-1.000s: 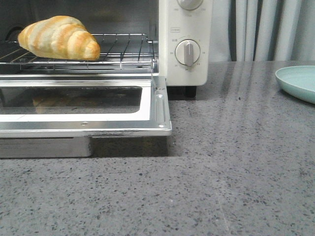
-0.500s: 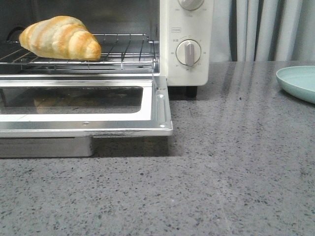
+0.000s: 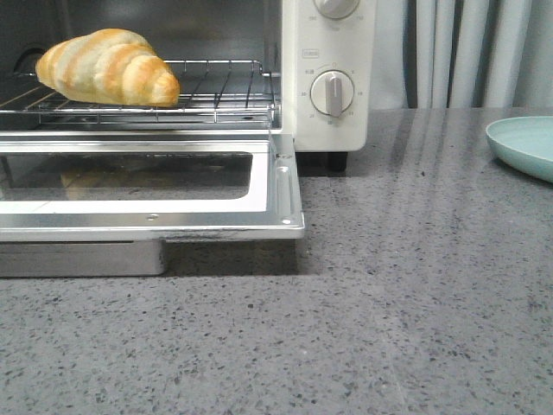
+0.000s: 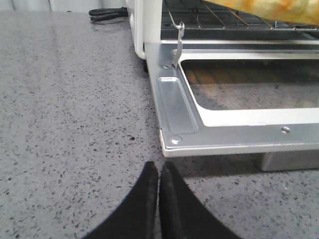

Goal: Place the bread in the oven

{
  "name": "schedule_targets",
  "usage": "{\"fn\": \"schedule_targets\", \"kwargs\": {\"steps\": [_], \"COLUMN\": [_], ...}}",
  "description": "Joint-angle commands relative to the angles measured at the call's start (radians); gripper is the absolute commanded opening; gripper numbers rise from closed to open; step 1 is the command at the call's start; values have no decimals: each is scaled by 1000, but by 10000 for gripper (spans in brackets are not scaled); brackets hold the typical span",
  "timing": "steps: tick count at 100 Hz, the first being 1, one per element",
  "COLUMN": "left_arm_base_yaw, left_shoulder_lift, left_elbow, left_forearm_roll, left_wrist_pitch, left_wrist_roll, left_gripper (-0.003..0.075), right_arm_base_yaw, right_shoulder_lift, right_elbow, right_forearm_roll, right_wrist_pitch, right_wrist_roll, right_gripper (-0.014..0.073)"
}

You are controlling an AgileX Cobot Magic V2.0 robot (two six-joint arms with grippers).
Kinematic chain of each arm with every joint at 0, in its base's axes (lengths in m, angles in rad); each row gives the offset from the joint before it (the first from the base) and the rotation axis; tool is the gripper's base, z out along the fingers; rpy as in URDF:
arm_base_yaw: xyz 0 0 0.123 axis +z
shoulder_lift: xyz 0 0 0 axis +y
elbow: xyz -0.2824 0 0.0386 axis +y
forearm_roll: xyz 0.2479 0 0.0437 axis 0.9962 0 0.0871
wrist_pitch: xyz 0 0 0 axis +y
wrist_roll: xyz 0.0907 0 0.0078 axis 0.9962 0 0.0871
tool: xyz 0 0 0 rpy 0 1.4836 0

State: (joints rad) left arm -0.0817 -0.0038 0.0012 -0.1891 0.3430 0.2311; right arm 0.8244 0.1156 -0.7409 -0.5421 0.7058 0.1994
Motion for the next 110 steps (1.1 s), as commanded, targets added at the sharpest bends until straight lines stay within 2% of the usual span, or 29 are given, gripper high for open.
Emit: {"fn": "schedule_targets", "kwargs": {"steps": [1, 76, 82, 88, 95, 110], "left_arm_base_yaw": [5, 5, 5, 5, 5, 5], "left_shoulder_lift": [-31, -31, -31, -31, -31, -31], "left_elbow": [21, 21, 21, 21, 21, 21], "left_forearm_roll": [-14, -14, -14, -14, -14, -14], "left_wrist_pitch": [-46, -46, -46, -46, -46, -46], "left_wrist_roll": [-16, -16, -16, -16, -16, -16], "left_gripper": [-21, -21, -21, -21, -21, -21], "right_arm_base_yaw": [-6, -6, -14, -35, -84, -264], "right_shoulder_lift": [17, 19, 19, 19, 19, 19], "right_elbow": [-18, -18, -18, -18, 1, 120], "right_forearm_roll": [-32, -32, -55, -121, -127, -71], "right_wrist_pitch": [-72, -72, -35, 36, 52, -108], "right_wrist_roll": [4, 4, 4, 4, 4, 8], "right_gripper": [-69, -69, -69, -69, -69, -69]}}
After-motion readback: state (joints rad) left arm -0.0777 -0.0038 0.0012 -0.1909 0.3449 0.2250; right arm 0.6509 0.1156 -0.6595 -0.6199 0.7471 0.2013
